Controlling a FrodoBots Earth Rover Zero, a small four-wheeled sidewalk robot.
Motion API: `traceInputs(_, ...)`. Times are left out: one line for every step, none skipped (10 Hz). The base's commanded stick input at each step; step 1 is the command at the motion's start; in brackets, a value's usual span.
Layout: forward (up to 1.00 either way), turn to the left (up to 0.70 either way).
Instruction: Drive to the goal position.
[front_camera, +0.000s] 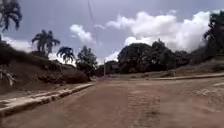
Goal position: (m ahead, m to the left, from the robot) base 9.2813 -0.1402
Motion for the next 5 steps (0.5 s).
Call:
traceInputs(0.7,0.0)
traceInputs(0.7,0.0)
traceInputs(0.7,0.0)
traceInputs(0.7,0.0)
traceInputs(0.7,0.0)
